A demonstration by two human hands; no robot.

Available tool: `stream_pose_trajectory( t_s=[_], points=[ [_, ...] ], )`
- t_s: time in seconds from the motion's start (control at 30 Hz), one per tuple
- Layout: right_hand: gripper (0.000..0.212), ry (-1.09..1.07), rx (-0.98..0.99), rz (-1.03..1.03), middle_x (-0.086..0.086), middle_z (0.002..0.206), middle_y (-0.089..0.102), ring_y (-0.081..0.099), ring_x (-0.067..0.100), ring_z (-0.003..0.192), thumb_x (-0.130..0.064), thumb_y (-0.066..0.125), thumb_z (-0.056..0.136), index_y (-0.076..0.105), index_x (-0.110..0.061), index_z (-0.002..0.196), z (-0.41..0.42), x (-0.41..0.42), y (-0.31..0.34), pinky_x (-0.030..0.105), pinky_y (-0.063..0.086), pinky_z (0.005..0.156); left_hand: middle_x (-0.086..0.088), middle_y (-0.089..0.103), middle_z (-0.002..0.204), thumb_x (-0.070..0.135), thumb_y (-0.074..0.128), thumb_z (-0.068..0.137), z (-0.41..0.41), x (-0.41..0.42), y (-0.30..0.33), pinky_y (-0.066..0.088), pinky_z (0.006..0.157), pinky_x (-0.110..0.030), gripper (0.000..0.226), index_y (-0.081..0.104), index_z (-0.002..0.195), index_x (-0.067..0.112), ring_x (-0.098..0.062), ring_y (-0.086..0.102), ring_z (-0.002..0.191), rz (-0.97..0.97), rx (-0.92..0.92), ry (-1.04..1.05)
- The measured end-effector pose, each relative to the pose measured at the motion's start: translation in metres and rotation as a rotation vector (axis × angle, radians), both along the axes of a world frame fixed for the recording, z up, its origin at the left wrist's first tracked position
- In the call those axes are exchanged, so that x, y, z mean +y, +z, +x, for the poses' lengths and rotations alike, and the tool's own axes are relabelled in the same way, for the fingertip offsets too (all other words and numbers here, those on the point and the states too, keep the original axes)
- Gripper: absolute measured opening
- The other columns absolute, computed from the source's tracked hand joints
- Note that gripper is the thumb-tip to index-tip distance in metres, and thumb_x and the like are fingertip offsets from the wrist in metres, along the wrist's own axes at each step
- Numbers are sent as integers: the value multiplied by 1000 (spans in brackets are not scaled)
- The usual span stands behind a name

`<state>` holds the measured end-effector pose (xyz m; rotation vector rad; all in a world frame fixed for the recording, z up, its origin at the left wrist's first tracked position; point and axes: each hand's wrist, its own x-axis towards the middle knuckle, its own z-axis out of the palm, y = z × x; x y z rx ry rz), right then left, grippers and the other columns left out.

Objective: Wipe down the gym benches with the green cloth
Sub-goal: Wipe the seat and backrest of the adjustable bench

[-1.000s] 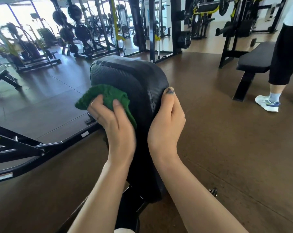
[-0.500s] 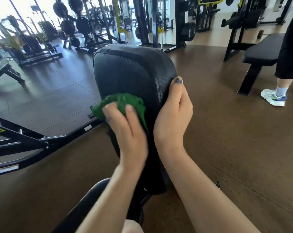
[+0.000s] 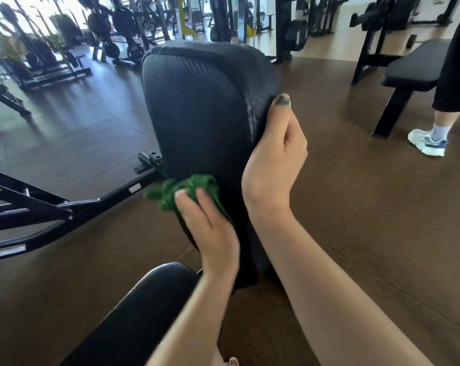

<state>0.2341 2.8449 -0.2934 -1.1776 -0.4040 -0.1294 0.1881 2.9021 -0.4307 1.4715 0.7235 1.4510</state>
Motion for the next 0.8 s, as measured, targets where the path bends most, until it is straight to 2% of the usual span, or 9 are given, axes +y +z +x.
stream_pose_trajectory(
  t_s=[0.1,0.2,0.33,0.4,0.47,0.53,0.6,0.67,0.8],
  points=[
    [50,13,0,20,-12,55,30,26,6,58,-30,41,110,25,-29,62,0,0,-1,29,26,60,-10,47,87,44,34,107,2,-1,-3,42,76,-61,24,37,87,31,-31,45,78,-41,1,39],
    [51,19,6,21,-13,55,29,26,7,57,-32,40,110,25,-30,62,0,0,-1,30,26,60,-4,48,91,50,30,101,8,54,8,43,84,-54,34,37,89,20,-19,44,83,-34,21,196],
    [50,-10,16,31,-11,56,31,28,6,57,-31,40,110,27,-25,63,-2,1,-2,25,28,58,-15,61,108,73,24,83,16,98,17,45,99,-55,60,43,95,17,-33,58,101,-231,96,288],
    [48,-6,24,30,-11,59,35,31,5,59,-31,40,110,31,-19,65,-3,0,0,25,31,58,-5,61,106,75,25,81,12,84,16,45,102,-52,55,42,89,23,-26,58,101,-295,100,236],
    [48,6,27,28,-8,64,43,38,4,62,-34,39,110,41,-8,70,-2,-1,-2,30,37,63,6,53,96,66,28,92,7,50,-3,44,96,-44,38,40,84,31,-12,52,89,-311,83,140],
    [49,40,1,1,-3,69,48,44,2,65,-36,37,110,51,3,84,-2,-3,-8,28,42,66,2,52,93,53,30,104,0,8,-20,45,88,-46,33,40,86,27,-14,51,83,-306,102,137],
    [44,39,-52,-49,-3,69,51,45,-3,63,-34,34,112,54,0,91,-4,-8,-22,18,40,63,-6,52,90,49,31,104,2,-15,-29,46,81,-51,35,38,85,21,-22,50,81,-345,65,161],
    [36,16,-97,-108,-16,64,50,42,-2,58,-28,31,113,48,-9,87,-9,-11,-45,17,34,57,-2,49,87,47,32,104,5,-2,-30,46,79,-48,34,39,84,20,-19,47,79,-349,34,180],
    [29,8,-101,-186,-22,65,45,41,1,58,-26,27,112,45,-23,89,-16,-9,-81,15,31,58,-4,57,100,46,34,109,2,71,-37,48,93,-45,33,45,101,16,-28,60,101,-423,154,237]
  ],
)
